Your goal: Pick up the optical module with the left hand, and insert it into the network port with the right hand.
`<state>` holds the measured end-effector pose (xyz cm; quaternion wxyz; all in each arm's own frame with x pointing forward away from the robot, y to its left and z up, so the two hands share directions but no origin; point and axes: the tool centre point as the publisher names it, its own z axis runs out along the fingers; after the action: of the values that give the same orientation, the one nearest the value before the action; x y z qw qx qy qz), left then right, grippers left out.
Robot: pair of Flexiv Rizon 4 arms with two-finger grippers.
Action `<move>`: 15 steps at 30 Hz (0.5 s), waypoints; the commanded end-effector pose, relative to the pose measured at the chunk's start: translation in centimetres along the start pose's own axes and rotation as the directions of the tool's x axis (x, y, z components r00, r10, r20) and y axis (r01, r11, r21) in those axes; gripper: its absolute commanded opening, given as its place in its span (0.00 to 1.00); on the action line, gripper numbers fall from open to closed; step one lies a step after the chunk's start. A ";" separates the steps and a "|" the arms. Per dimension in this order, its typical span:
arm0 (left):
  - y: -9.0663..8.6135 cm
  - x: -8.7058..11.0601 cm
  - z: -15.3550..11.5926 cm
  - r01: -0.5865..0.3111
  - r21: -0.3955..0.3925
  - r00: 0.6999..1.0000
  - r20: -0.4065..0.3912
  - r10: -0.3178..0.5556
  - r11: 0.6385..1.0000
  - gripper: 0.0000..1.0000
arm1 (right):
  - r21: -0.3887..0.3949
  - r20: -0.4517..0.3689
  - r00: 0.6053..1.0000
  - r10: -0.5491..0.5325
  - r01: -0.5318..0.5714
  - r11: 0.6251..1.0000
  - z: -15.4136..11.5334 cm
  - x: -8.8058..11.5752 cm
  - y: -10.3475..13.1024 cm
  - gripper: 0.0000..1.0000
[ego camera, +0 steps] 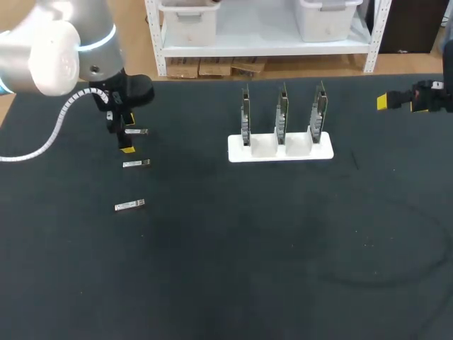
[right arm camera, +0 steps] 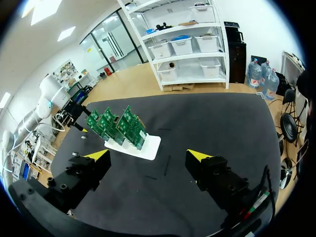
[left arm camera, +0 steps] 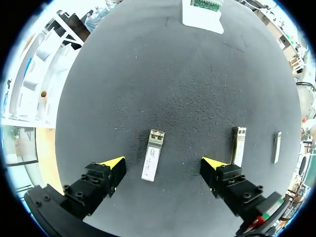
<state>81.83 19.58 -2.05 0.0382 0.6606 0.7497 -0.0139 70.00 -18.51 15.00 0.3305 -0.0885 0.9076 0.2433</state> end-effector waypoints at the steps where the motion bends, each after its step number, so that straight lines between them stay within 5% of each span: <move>1: 0.2 0.0 0.3 0.001 0.005 1.000 -0.006 -0.001 1.000 1.00 | 0.000 0.000 1.000 0.000 0.000 1.000 0.0 0.0 0.0 1.00; 11: 0.4 0.2 0.5 0.035 0.008 0.999 -0.024 -0.035 0.999 1.00 | 0.000 0.000 1.000 0.000 0.000 1.000 0.0 0.0 0.0 1.00; 12: 0.4 0.3 0.5 0.037 0.008 0.999 -0.029 -0.037 0.999 0.89 | 0.000 0.000 1.000 0.000 0.000 1.000 0.0 0.0 0.0 1.00; 14: 0.4 0.3 0.5 0.041 0.009 0.999 -0.033 -0.041 0.999 0.40 | 0.000 0.000 1.000 0.000 0.000 1.000 0.0 0.0 0.0 1.00; 15: 0.4 0.3 0.6 0.050 0.009 0.998 -0.039 -0.049 0.999 0.24 | 0.000 0.000 1.000 0.000 0.000 1.000 0.0 0.0 0.0 1.00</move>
<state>81.72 20.02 -2.28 0.0266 0.6442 0.7643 -0.0077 70.00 -18.51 15.00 0.3305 -0.0885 0.9076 0.2433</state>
